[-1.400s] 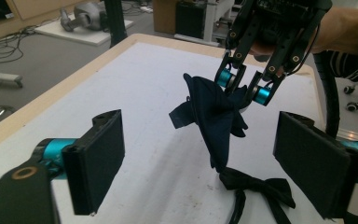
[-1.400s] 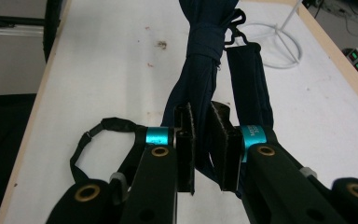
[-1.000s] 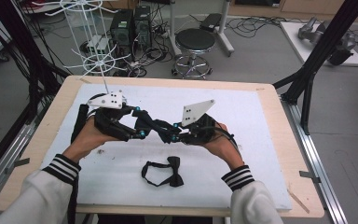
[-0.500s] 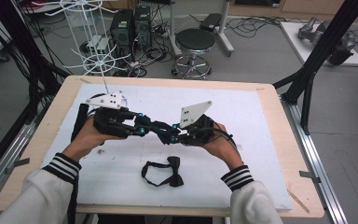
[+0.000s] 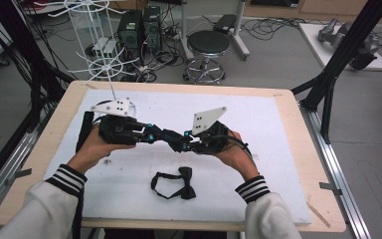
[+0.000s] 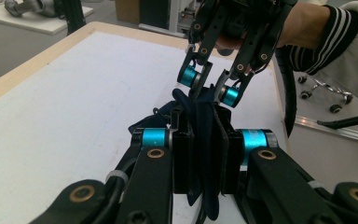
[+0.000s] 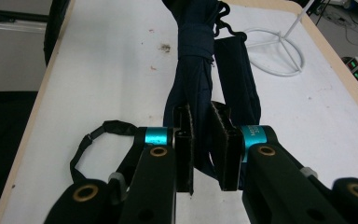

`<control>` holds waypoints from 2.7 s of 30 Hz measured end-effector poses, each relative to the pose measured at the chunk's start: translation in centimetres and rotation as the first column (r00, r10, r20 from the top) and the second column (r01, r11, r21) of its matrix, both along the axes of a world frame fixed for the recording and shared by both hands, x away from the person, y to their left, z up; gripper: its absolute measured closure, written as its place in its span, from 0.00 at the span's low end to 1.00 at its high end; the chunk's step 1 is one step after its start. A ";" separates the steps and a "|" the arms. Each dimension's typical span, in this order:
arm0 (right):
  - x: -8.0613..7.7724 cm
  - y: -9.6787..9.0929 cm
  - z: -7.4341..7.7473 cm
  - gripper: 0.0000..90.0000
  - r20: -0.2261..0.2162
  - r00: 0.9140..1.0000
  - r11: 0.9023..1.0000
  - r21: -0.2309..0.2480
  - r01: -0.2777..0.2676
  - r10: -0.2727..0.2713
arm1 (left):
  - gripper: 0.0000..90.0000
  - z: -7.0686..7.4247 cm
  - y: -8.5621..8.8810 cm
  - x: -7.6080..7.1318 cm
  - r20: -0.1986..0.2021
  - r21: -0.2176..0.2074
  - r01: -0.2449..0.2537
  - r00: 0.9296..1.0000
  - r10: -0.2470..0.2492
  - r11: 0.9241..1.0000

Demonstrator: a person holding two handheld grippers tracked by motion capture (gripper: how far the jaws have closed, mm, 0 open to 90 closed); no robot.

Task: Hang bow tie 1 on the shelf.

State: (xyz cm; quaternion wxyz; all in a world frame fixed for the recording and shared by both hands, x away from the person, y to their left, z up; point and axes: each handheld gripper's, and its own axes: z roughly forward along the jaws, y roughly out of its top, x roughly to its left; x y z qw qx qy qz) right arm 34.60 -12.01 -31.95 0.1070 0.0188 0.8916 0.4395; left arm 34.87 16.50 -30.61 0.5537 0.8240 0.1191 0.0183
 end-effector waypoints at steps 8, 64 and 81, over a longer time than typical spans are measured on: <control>0.0 0.0 0.0 0.85 -0.003 1.000 1.000 0.007 0.004 -0.004 | 0.88 0.0 0.0 -0.1 0.009 -0.004 -0.004 1.000 0.004 1.000; -1.9 -8.8 -1.0 0.11 -0.123 0.934 0.864 0.355 0.357 -0.335 | 0.89 3.4 7.5 -1.8 0.233 -0.207 -0.301 0.909 0.346 0.931; -2.7 -10.2 -2.1 0.11 -0.144 0.924 0.842 0.382 0.381 -0.353 | 0.89 4.7 9.6 -0.7 0.233 -0.272 -0.371 0.870 0.434 0.888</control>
